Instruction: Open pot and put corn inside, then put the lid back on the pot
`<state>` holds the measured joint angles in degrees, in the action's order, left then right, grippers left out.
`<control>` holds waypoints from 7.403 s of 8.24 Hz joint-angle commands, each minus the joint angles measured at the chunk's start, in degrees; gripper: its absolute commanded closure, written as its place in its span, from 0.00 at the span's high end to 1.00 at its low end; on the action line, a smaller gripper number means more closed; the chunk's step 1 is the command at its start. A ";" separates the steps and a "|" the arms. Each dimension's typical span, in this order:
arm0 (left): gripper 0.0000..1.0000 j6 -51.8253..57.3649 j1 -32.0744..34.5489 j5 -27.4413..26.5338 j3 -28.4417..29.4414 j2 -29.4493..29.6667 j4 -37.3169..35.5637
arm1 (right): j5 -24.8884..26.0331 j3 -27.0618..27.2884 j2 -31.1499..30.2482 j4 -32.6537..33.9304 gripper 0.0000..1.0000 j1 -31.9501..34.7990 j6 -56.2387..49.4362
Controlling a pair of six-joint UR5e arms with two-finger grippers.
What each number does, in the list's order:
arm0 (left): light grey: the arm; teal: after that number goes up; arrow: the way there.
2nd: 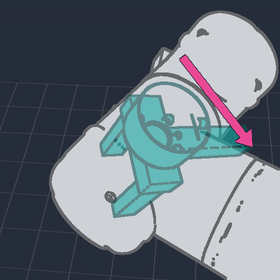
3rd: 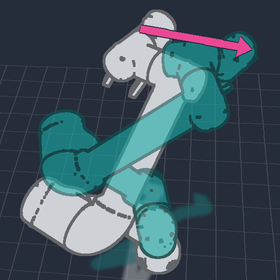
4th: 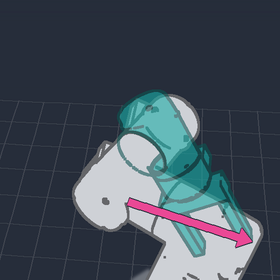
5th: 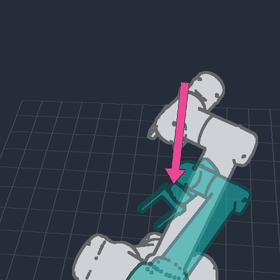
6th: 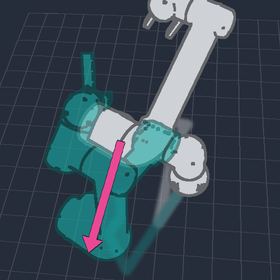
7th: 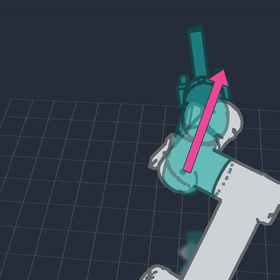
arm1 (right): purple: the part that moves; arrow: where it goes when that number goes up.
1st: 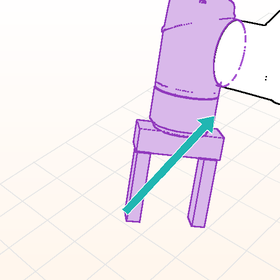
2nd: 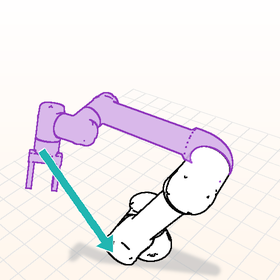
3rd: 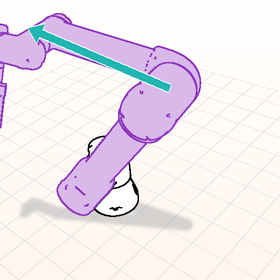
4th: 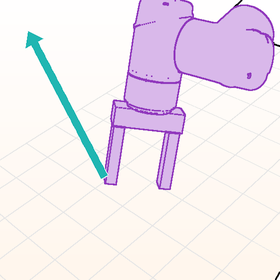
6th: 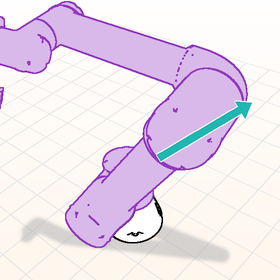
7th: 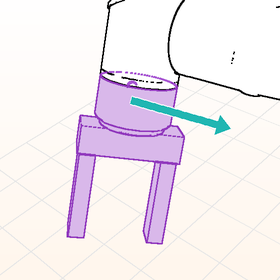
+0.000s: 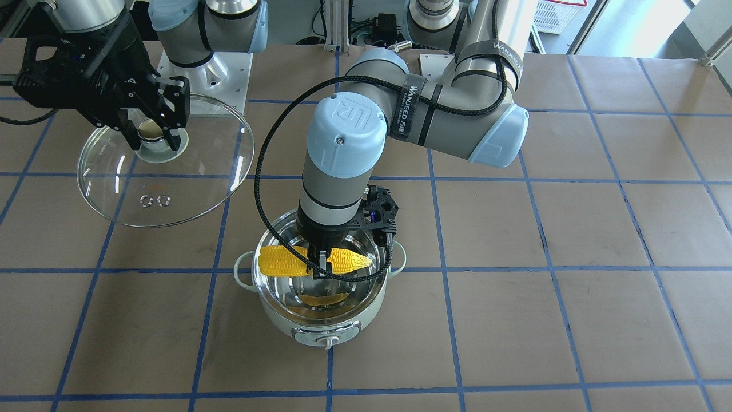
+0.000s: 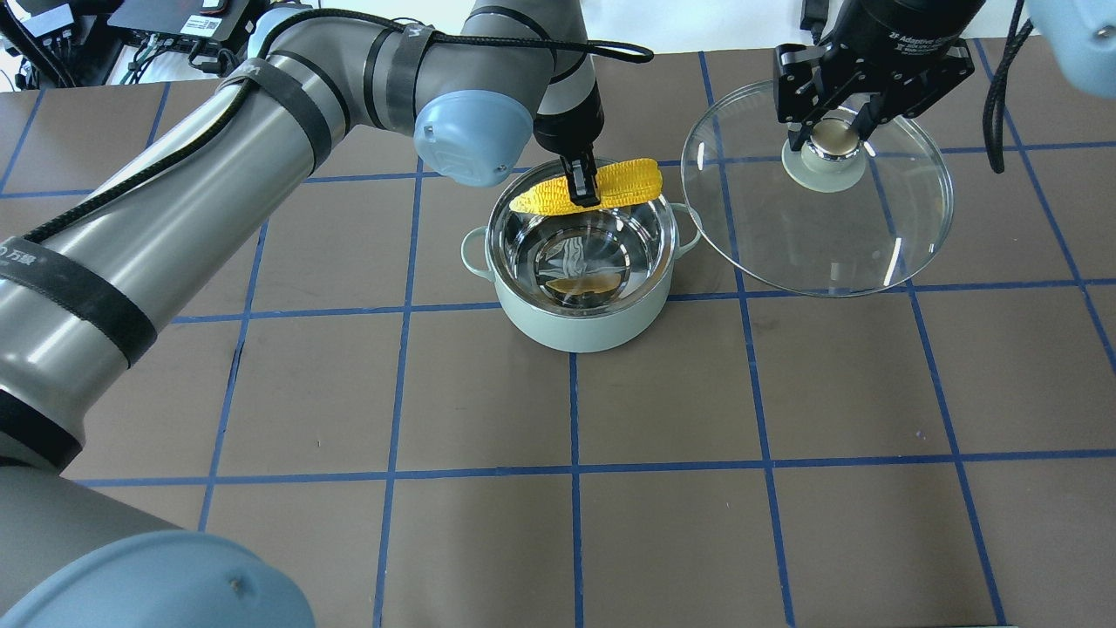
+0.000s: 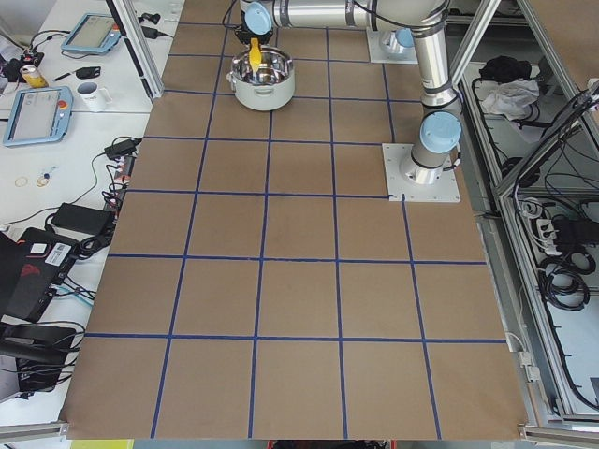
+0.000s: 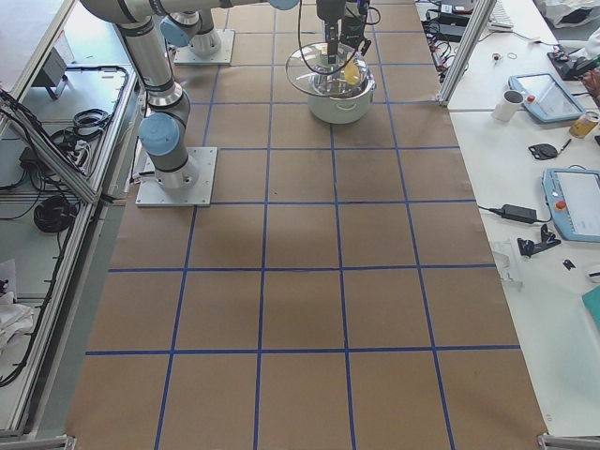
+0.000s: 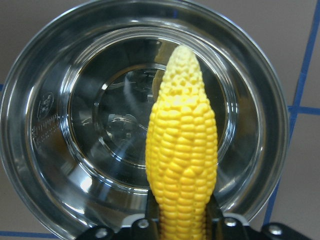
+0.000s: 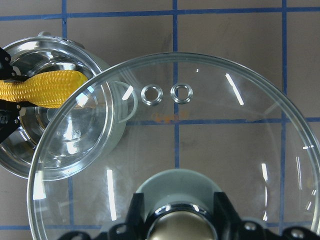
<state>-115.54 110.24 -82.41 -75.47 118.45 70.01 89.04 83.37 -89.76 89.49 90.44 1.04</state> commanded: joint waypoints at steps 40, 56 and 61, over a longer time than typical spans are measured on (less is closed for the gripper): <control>1.00 107.68 -20.68 -12.98 -6.27 -27.66 17.53 | 4.30 -3.40 23.93 20.00 0.13 20.30 23.82; 1.00 117.56 -21.21 -8.12 -7.15 -29.86 23.95 | 3.60 -2.59 24.63 23.10 0.13 20.30 24.80; 1.00 117.47 -21.12 -8.38 -7.23 -29.86 24.04 | 3.60 -2.59 24.89 23.10 0.13 20.30 24.18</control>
<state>1.96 89.09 -90.78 -82.68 88.59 94.02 92.64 80.77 -65.07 112.59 110.74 25.45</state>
